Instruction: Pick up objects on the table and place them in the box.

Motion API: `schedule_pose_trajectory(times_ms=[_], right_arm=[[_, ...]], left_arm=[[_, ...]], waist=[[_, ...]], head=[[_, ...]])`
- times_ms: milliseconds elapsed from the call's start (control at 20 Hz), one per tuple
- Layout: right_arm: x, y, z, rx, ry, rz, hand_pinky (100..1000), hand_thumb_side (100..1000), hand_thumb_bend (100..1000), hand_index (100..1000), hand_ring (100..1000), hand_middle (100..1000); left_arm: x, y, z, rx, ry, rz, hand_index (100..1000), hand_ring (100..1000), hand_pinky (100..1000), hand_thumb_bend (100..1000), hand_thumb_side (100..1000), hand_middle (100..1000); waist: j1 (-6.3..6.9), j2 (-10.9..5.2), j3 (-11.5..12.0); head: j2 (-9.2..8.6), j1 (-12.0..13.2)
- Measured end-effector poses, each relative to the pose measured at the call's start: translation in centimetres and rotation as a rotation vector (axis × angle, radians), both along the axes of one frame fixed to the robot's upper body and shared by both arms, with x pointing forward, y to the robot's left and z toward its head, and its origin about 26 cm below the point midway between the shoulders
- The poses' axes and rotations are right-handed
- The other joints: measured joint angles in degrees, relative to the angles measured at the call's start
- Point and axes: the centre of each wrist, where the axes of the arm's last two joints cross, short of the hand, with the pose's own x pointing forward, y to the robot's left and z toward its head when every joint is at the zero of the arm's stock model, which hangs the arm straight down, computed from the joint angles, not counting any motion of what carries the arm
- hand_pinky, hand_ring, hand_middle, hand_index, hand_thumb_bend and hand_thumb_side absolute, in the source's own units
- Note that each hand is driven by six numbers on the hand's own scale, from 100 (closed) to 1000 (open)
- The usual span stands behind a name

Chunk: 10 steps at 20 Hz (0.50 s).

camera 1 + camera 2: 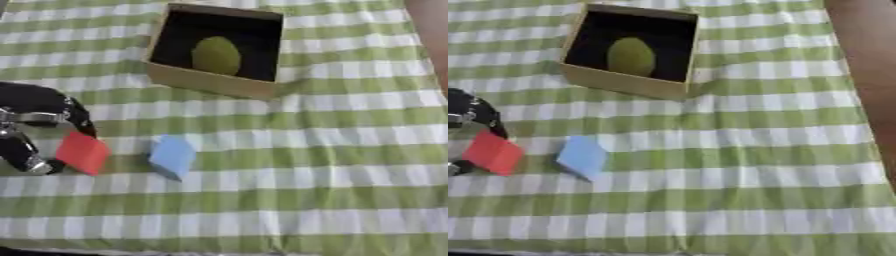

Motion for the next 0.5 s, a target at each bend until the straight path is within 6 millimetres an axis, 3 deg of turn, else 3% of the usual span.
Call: schedule_pose_trajectory(times_ms=[200,500], right_arm=[[0.0,-0.1,-0.1,0.005,0.006,-0.005,865,479,100,831,873,586],[-0.1,-0.1,-0.1,0.004,0.009,-0.005,865,467,100,830,873,585]], left_arm=[[-1.3,-0.8,2.7,-0.067,-0.104,-0.024,735,719,801,175,100,584],[-1.6,-3.2,10.0,-0.171,-0.297,-0.066,742,725,802,164,100,593]], waist=[[0.0,0.0,0.2],[0.08,-0.01,0.6]], head=[[-0.01,0.0],[0.02,0.0]])
